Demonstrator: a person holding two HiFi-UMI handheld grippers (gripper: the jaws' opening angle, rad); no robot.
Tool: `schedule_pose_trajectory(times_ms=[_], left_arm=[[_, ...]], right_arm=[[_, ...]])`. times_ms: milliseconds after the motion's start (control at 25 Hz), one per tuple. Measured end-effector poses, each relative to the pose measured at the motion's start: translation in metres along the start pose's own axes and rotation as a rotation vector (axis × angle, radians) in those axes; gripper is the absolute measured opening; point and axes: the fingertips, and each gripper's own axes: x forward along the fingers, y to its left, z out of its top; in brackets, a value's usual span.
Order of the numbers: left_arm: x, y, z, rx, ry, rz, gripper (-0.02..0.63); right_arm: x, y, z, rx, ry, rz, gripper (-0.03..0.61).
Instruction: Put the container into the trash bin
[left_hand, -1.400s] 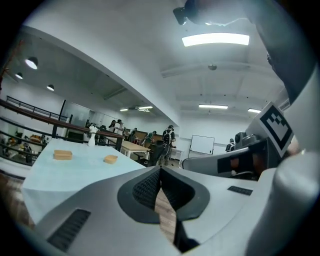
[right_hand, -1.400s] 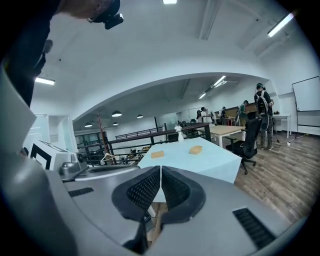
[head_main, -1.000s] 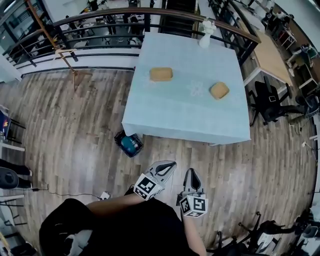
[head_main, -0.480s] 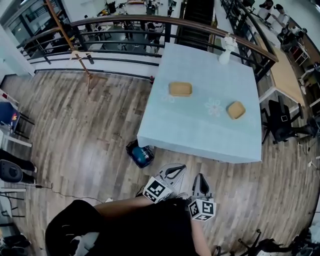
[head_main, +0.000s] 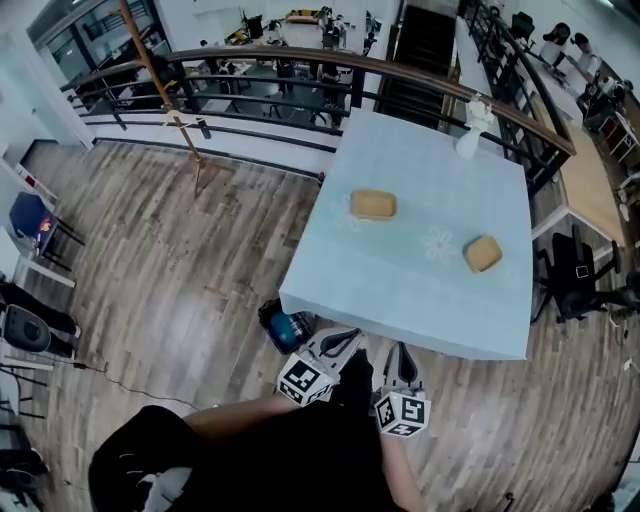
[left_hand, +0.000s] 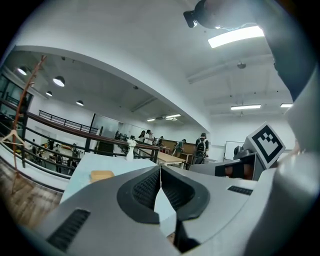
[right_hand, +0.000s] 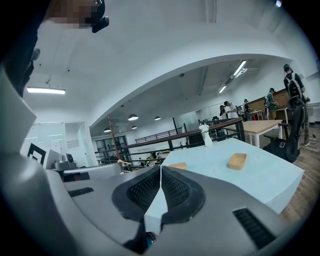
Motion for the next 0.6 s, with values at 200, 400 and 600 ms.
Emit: schedule_pose_trajectory(times_ms=[200,400,600], left_arm=[[0.047,0.034,0.027,0.000,-0.031,0.034,0.015],[0.103,0.080,0.041,-0.024,-0.022,0.115,0.015],[0.165,0.116,0.046,-0.029,0.008,0.241,0.015]], right_arm=[[0.062,-0.027,0.027,-0.007,-0.023,0.082,0.034],[0.129,-0.057,0.046,0.012,0.004,0.129,0.035],[0.194,-0.099,0.073,-0.030,0.042,0.171,0.035]])
